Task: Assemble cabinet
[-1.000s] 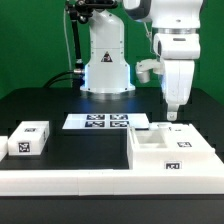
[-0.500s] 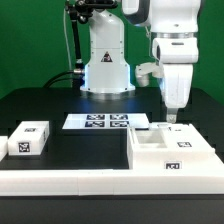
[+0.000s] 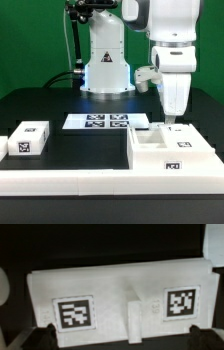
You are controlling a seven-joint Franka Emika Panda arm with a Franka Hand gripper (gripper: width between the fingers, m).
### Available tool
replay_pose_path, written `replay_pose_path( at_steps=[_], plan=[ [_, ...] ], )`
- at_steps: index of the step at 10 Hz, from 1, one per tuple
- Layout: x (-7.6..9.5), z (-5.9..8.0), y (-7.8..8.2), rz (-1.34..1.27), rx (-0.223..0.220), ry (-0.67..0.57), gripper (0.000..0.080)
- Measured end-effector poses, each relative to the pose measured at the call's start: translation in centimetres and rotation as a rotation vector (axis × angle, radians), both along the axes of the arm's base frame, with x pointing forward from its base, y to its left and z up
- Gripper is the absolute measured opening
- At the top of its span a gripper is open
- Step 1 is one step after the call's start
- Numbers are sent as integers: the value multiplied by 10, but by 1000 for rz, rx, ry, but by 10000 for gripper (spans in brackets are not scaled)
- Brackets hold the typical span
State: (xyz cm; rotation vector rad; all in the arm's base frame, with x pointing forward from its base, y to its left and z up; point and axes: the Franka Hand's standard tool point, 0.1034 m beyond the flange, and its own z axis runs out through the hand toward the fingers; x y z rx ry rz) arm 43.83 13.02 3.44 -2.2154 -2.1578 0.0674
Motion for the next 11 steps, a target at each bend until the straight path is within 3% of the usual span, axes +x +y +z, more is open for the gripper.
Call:
replay_pose_path(
  at_steps=[3,11],
  plan=[
    [-4,-10,9,-24,77,-94,649],
    [-10,-22,1,-30,79,-70,649]
  ],
)
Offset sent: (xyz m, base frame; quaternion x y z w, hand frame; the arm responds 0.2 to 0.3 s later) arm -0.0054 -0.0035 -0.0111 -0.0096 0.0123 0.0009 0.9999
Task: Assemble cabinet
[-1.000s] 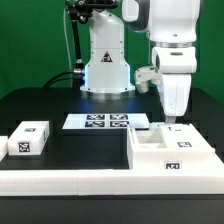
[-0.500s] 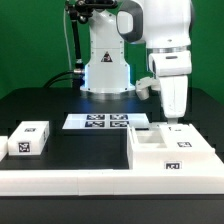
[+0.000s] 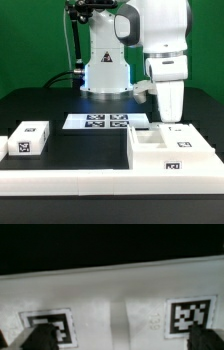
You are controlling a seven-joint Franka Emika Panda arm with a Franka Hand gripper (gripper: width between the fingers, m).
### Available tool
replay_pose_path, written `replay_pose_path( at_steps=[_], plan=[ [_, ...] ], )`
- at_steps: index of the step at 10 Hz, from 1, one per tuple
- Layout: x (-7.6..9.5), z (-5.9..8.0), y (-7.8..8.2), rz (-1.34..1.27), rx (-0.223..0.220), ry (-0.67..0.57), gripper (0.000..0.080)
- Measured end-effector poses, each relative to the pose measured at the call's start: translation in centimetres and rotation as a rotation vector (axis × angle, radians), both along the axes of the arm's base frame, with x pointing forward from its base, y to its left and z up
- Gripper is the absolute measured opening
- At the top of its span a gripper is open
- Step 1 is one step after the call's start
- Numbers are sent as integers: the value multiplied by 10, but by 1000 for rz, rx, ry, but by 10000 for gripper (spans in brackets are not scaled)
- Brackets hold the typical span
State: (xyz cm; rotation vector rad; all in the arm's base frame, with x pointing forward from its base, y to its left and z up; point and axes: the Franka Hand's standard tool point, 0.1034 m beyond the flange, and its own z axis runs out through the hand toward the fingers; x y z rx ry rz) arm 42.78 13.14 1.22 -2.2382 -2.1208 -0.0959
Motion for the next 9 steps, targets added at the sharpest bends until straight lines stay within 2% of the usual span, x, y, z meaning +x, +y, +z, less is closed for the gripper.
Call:
replay_pose_path(
  at_steps=[1,2,3,4,5,6,7,9],
  plan=[
    [0,0,0,0,0,0,645],
    [0,0,0,0,0,1,488],
    [0,0,0,0,0,1,488],
    [0,0,0,0,0,1,304],
    [0,0,0,0,0,1,158],
    [0,0,0,0,0,1,158],
    [0,0,0,0,0,1,61],
    [0,0,0,0,0,1,61]
  ],
)
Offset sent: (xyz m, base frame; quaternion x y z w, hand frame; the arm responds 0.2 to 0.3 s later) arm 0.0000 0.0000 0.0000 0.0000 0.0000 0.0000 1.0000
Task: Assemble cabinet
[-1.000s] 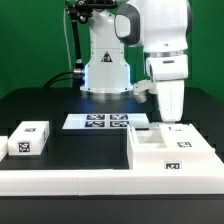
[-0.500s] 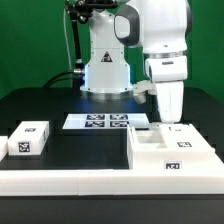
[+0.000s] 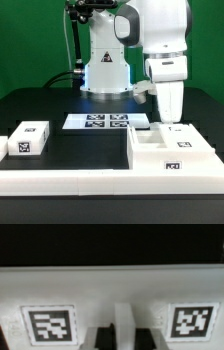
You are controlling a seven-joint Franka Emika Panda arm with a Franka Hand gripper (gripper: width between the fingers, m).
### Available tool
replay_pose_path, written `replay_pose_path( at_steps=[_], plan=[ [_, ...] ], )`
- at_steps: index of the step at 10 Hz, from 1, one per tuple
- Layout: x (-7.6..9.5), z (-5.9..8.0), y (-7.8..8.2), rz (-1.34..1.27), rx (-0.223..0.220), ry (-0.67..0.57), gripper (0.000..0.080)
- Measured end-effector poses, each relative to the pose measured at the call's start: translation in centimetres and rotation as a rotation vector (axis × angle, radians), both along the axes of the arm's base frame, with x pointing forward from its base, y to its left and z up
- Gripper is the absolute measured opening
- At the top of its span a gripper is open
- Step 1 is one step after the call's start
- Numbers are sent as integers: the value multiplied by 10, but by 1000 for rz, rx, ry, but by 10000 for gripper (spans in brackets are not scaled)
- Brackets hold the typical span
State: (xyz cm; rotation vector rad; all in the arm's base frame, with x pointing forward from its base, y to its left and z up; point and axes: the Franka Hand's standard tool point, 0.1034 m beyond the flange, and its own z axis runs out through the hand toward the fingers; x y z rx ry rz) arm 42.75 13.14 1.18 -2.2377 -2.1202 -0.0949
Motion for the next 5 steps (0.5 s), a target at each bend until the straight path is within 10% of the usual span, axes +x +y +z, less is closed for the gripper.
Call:
replay_pose_path(
  at_steps=[5],
  plan=[
    [0,1,-1,4,-4,3,61]
  ],
)
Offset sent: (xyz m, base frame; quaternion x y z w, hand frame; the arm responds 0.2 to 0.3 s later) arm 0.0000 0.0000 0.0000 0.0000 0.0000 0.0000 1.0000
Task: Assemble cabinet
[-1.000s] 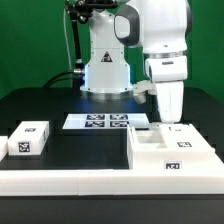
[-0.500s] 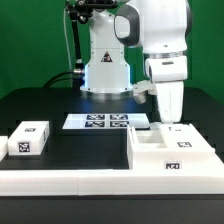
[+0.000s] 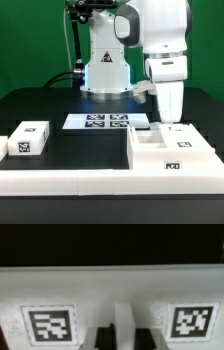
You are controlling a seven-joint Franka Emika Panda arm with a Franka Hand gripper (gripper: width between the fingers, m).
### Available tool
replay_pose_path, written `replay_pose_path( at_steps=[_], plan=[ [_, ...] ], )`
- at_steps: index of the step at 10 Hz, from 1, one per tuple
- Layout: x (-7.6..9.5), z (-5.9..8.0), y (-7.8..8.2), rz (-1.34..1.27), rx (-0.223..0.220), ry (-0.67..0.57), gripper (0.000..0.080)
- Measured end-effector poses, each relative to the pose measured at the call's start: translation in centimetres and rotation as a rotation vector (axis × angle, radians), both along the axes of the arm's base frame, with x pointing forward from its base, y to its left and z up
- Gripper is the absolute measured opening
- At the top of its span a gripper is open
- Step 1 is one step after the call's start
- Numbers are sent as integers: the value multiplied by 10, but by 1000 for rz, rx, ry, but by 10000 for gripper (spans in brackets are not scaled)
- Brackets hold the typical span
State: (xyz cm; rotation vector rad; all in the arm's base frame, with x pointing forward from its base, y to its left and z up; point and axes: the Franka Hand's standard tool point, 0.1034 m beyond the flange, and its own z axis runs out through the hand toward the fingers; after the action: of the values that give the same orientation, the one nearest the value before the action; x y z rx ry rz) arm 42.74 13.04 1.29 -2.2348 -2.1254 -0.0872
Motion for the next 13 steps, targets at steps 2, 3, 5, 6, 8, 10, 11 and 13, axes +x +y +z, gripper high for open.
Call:
replay_pose_path(
  at_steps=[2,3,5,6,8,10,11,13],
  plan=[
    [2,19,-9,19,-37,0,62],
    [1,27,-15,40,-55,3,62],
    [0,41,-26,59,-83,4,62],
    [2,45,-33,59,-92,7,62],
    [6,47,-38,49,-100,14,62],
    [5,45,-38,48,-98,16,62],
    [5,45,-38,48,-98,17,62],
    [5,44,-38,50,-97,19,62]
  ],
)
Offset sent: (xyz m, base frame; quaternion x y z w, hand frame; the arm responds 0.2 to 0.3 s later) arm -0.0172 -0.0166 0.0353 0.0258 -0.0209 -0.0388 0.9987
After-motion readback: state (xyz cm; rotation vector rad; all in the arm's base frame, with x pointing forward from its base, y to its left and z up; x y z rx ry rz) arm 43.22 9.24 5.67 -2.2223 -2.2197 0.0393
